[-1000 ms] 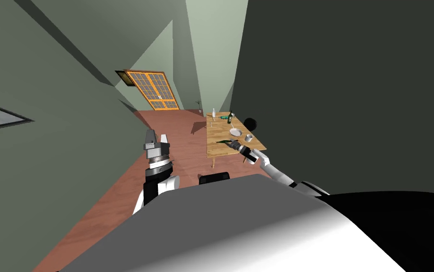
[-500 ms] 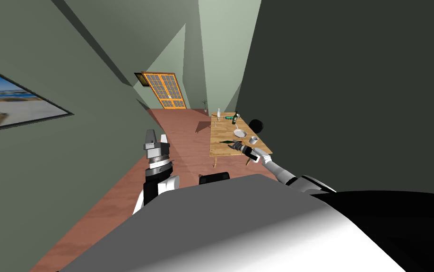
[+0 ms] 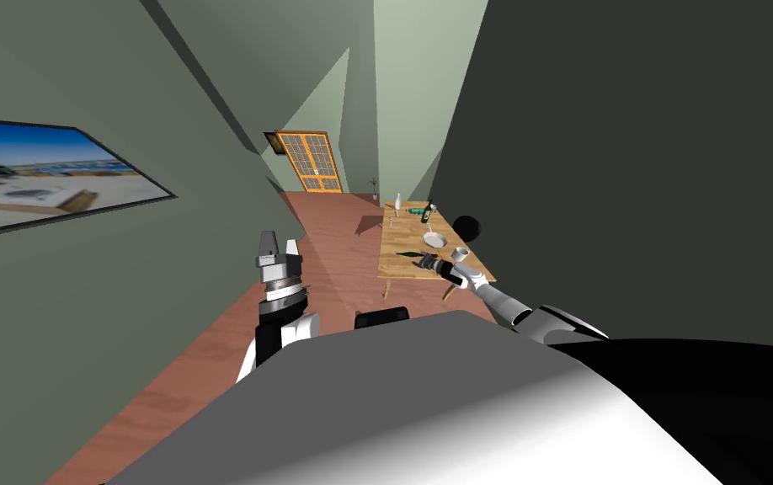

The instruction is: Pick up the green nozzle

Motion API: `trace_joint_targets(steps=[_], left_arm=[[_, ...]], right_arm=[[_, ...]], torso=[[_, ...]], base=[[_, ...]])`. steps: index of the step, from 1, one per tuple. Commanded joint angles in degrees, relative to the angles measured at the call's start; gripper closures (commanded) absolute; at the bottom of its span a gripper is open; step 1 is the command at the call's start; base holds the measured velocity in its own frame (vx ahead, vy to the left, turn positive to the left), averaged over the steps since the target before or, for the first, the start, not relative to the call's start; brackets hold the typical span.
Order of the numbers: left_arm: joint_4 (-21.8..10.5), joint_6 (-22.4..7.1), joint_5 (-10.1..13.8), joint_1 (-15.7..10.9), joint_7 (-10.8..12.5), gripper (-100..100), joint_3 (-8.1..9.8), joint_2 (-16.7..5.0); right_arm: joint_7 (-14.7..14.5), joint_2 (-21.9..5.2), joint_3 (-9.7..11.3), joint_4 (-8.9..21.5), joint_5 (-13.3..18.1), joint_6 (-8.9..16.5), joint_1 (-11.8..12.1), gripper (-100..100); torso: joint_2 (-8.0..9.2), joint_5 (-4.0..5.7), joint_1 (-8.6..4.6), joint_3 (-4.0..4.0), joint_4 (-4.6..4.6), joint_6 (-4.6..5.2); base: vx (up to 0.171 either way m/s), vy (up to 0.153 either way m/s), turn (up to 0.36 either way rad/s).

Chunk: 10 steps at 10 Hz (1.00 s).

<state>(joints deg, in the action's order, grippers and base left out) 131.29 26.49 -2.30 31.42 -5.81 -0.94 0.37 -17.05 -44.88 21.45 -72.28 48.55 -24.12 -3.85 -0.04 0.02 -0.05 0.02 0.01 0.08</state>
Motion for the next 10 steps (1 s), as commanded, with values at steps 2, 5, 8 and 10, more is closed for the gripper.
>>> trace_joint_targets(steps=[2,5,8,10], left_arm=[[0.0,0.0,0.0,0.0,0.0,0,-0.01,0.0],[0.0,0.0,0.0,0.0,0.0,0,0.00,0.0],[0.0,0.0,0.0,0.0,0.0,0,0.00,0.0],[0.0,0.0,0.0,0.0,0.0,0,0.00,0.0]], right_arm=[[-1.3,-1.2,1.0,4.4,2.9,0.5,-1.4,-100],[-3.1,-3.4,2.6,9.2,7.5,1.3,-3.4,-100],[-4.0,-4.3,3.3,13.7,9.7,1.7,-4.3,-100],[-4.8,-5.2,4.1,16.6,11.7,2.0,-5.1,-100]], torso=[[-0.01,0.00,0.01,0.00,0.00,-0.06],[0.00,0.00,0.01,0.00,0.00,0.02],[-0.03,0.00,0.03,0.02,0.00,-0.04],[-0.04,0.00,0.03,0.02,0.01,-0.03]], base=[[-0.009,-0.006,0.198],[-0.007,-0.001,0.199],[-0.004,-0.002,0.168],[-0.001,-0.001,0.172]])
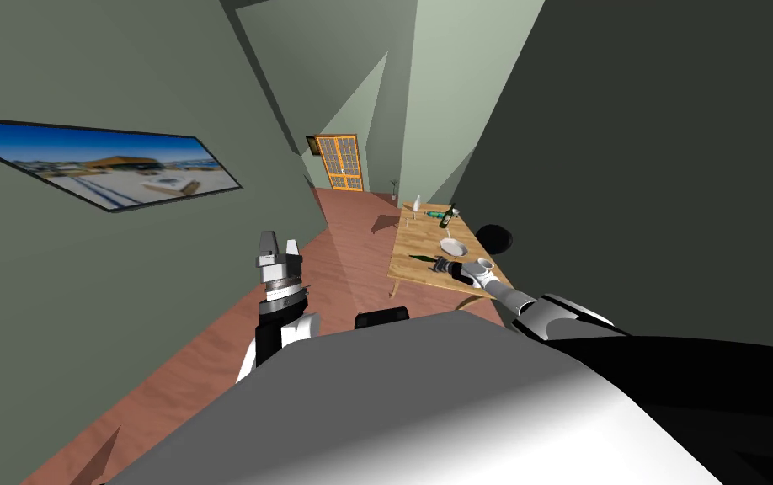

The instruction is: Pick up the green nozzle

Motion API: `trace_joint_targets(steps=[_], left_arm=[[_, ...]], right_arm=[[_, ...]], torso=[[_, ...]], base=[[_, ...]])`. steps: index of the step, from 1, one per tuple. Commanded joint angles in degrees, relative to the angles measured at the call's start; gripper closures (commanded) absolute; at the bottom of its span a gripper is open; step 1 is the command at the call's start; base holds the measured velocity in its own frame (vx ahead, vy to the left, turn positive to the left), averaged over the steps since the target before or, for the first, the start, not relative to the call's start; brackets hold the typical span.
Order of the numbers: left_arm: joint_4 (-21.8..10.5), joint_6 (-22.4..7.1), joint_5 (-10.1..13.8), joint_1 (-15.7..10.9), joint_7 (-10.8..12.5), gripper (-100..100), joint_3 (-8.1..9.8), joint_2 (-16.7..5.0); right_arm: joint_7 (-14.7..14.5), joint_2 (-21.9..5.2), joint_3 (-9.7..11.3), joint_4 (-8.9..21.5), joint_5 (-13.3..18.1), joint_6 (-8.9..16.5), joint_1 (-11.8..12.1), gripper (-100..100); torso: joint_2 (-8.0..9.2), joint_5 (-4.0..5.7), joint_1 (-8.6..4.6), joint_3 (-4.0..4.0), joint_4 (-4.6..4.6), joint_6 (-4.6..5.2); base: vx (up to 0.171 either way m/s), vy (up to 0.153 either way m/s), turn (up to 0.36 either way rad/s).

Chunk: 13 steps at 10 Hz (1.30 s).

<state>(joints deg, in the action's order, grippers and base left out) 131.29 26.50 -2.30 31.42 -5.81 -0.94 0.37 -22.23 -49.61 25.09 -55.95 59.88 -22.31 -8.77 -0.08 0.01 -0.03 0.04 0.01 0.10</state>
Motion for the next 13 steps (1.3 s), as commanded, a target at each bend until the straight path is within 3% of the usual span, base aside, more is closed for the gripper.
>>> trace_joint_targets(steps=[1,2,3,6,10,13], left_arm=[[0.0,0.0,0.0,0.0,0.0,0,0.00,0.0],[0.0,0.0,0.0,0.0,0.0,0,-0.01,0.0],[0.0,0.0,0.0,0.0,0.0,0,0.00,0.0],[0.0,0.0,0.0,0.0,0.0,0,0.00,0.0],[0.0,0.0,0.0,0.0,0.0,0,0.00,0.0],[0.0,0.0,0.0,0.0,0.0,0,0.00,0.0]], right_arm=[[-0.3,-1.2,1.1,2.9,2.4,0.6,-1.0,-100],[-0.3,-1.2,1.1,2.7,2.4,0.6,-1.0,-100],[-1.0,-1.9,1.8,4.6,4.2,0.9,-1.7,-100],[-1.7,-2.4,2.4,8.4,5.9,1.2,-2.3,-100],[-3.7,-3.7,4.7,16.8,11.4,2.1,-3.7,-100],[-4.6,-3.7,6.2,20.9,14.0,2.4,-3.6,-100]], torso=[[0.00,0.00,0.00,0.00,0.00,0.00],[-0.01,-0.01,0.02,0.00,-0.01,-0.05],[-0.01,0.00,0.01,0.01,0.00,0.00],[-0.03,0.00,0.02,0.01,0.00,-0.03],[-0.06,0.00,-0.01,0.04,0.01,-0.01],[-0.11,0.01,-0.03,0.06,0.03,0.00]], base=[[-0.001,0.003,0.233],[0.001,-0.003,0.128],[0.002,0.002,0.235],[0.004,-0.001,0.127],[0.013,-0.004,0.243],[0.028,-0.014,0.188]])
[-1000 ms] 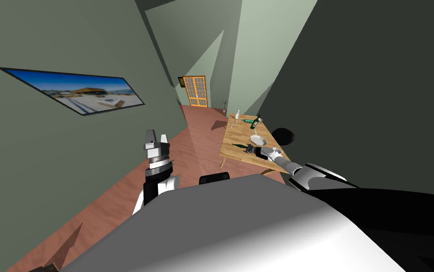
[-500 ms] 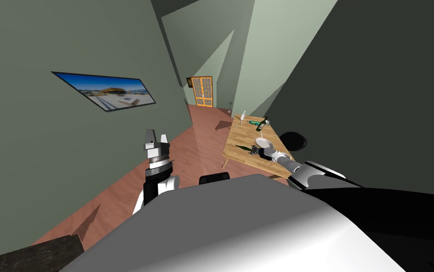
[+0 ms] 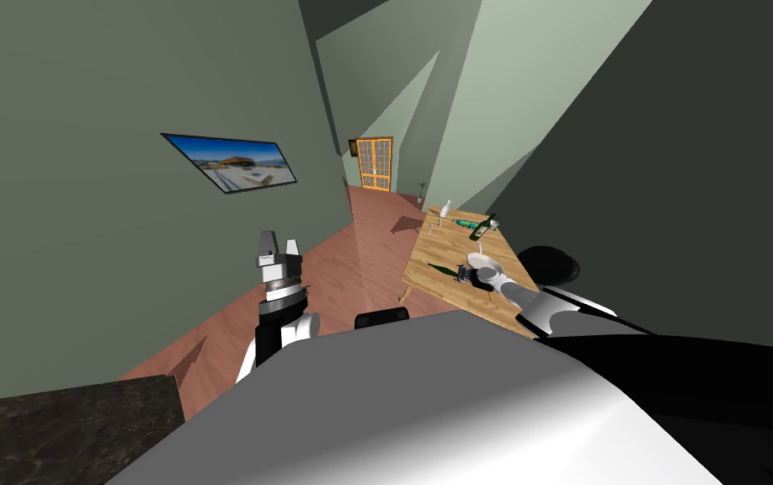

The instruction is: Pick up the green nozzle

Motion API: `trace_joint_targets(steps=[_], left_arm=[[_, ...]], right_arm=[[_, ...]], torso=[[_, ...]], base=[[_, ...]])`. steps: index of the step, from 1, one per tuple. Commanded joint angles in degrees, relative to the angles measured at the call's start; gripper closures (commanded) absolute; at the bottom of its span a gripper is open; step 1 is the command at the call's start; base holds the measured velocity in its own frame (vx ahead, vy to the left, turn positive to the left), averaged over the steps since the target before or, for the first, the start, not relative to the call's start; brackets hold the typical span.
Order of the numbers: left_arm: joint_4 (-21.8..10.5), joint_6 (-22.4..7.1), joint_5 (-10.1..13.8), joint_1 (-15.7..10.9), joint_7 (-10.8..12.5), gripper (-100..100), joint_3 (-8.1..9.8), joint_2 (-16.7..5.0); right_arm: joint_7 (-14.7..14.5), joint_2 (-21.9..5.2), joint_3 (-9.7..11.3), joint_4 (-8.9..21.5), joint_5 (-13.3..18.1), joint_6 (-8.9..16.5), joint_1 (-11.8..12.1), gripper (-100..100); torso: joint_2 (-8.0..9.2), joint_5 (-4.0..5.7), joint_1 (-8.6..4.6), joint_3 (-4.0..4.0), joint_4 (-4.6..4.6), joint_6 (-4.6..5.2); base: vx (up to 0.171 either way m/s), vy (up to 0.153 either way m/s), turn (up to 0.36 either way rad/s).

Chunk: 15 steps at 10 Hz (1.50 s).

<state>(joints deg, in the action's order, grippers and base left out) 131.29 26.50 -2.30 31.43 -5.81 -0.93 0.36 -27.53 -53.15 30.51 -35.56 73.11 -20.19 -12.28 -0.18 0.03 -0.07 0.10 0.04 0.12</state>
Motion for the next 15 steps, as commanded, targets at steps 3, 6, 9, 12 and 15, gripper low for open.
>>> trace_joint_targets(steps=[3,6,9,12,15], left_arm=[[0.0,0.0,0.0,0.0,0.0,0,0.00,0.0],[0.0,0.0,0.0,0.0,0.0,0,0.00,0.0],[0.0,0.0,0.0,0.0,0.0,0,0.00,0.0],[0.0,0.0,0.0,0.0,0.0,0,0.00,0.0],[0.0,0.0,0.0,0.0,0.0,0,0.00,0.0]], right_arm=[[-0.3,0.2,0.6,1.3,0.8,0.0,0.5,0],[-4.7,0.4,1.3,4.0,-4.8,0.3,1.1,-100],[-6.9,0.5,1.7,5.4,-9.3,0.4,1.5,-100],[-11.4,0.7,2.5,8.1,-14.8,0.7,2.1,-100],[-13.6,0.8,2.9,9.5,-19.4,0.8,2.5,-100]], torso=[[-0.01,0.00,0.00,0.01,0.01,0.02],[0.17,-0.01,0.04,-0.10,-0.04,0.01],[0.21,0.00,0.04,-0.12,-0.04,0.00],[0.18,-0.01,0.04,-0.10,-0.04,0.03],[0.18,-0.01,0.03,-0.11,-0.04,0.00]], base=[[0.027,-0.015,0.057],[-0.022,-0.010,0.142],[-0.023,-0.011,0.098],[-0.021,-0.007,0.124],[-0.020,-0.009,0.110]])
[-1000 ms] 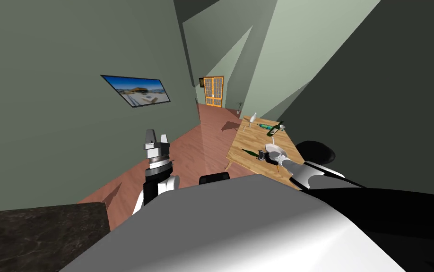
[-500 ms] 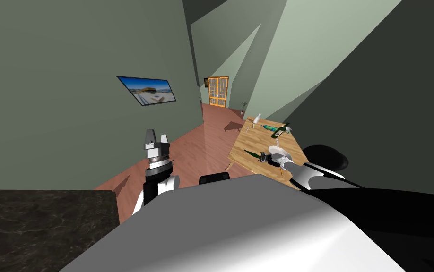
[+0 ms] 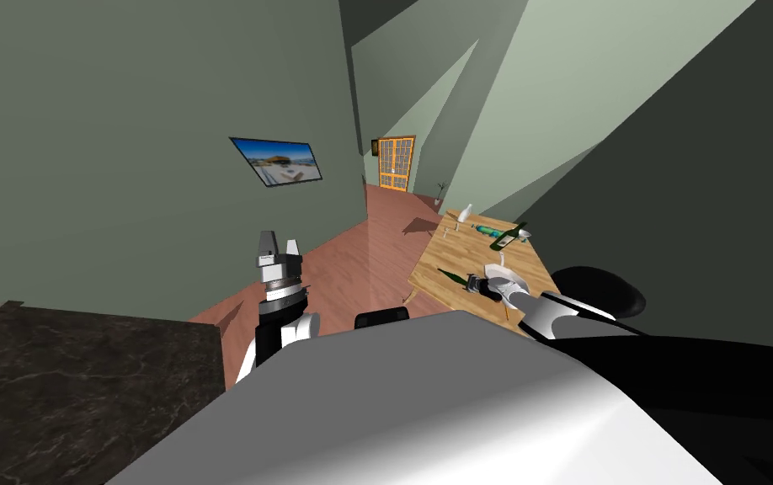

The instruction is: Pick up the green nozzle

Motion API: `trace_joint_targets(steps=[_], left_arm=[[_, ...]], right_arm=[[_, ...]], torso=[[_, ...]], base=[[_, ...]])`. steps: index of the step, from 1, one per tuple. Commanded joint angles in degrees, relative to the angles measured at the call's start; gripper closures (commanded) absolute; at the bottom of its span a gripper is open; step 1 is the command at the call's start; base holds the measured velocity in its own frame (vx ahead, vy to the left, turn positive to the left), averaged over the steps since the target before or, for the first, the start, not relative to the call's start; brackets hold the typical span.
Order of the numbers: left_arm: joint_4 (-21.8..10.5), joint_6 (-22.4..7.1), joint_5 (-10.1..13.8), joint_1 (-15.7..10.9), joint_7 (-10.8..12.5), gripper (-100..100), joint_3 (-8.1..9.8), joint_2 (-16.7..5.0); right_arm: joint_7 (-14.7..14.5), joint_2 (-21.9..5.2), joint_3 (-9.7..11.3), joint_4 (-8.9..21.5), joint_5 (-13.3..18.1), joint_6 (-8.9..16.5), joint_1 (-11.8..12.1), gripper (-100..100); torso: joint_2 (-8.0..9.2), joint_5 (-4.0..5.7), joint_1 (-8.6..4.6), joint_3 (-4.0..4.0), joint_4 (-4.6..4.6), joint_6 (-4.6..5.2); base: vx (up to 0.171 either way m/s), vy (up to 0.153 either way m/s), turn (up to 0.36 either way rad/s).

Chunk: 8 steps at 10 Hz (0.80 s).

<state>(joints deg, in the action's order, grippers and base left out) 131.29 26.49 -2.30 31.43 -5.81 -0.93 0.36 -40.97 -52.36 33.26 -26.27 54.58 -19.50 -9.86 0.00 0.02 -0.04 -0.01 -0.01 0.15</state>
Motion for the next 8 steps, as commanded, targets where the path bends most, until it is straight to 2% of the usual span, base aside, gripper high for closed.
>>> trace_joint_targets(steps=[1,2,3,4,5,6,7,8], left_arm=[[0.0,0.0,0.0,0.0,0.0,0,0.00,0.0],[0.0,0.0,0.0,0.0,0.0,0,0.00,0.0],[0.0,0.0,0.0,0.0,0.0,0,0.00,0.0],[0.0,0.0,0.0,0.0,0.0,0,0.00,0.0],[0.0,0.0,0.0,0.0,0.0,0,0.00,0.0],[0.0,0.0,0.0,0.0,0.0,0,0.00,0.0],[0.0,0.0,0.0,0.0,0.0,0,0.00,0.0],[0.0,0.0,0.0,0.0,0.0,0,0.00,0.0]], right_arm=[[-2.4,0.1,0.5,1.5,-2.9,0.2,0.4,-100],[-2.4,0.1,0.5,1.5,-4.3,0.2,0.4,-100],[-4.6,0.2,0.9,2.9,-6.3,0.4,0.7,-100],[-4.6,0.2,0.9,2.9,-7.6,0.4,0.7,-100],[-6.9,0.3,1.3,4.2,-9.5,0.5,1.0,-100],[-6.9,0.3,1.3,4.2,-11.0,0.5,1.0,-100],[-9.1,0.4,1.6,5.6,-13.0,0.6,1.4,-100],[-9.1,0.4,1.6,5.6,-14.4,0.6,1.4,-100]], torso=[[0.00,0.00,0.00,0.00,0.00,0.00],[0.01,0.00,0.01,0.00,0.00,-0.03],[0.00,0.00,0.00,0.00,0.00,0.00],[0.01,0.00,0.00,0.00,0.00,-0.03],[0.01,0.00,-0.01,-0.01,0.00,0.01],[0.02,0.00,0.00,-0.01,0.00,-0.02],[0.01,0.00,0.01,0.00,0.00,0.00],[0.01,0.00,0.01,-0.01,-0.01,-0.03]], base=[[-0.023,-0.006,0.131],[-0.020,-0.008,0.081],[-0.025,-0.008,0.165],[-0.022,-0.010,0.086],[-0.026,-0.007,0.130],[-0.023,-0.006,0.087],[-0.028,-0.004,0.177],[-0.019,-0.006,0.076]])
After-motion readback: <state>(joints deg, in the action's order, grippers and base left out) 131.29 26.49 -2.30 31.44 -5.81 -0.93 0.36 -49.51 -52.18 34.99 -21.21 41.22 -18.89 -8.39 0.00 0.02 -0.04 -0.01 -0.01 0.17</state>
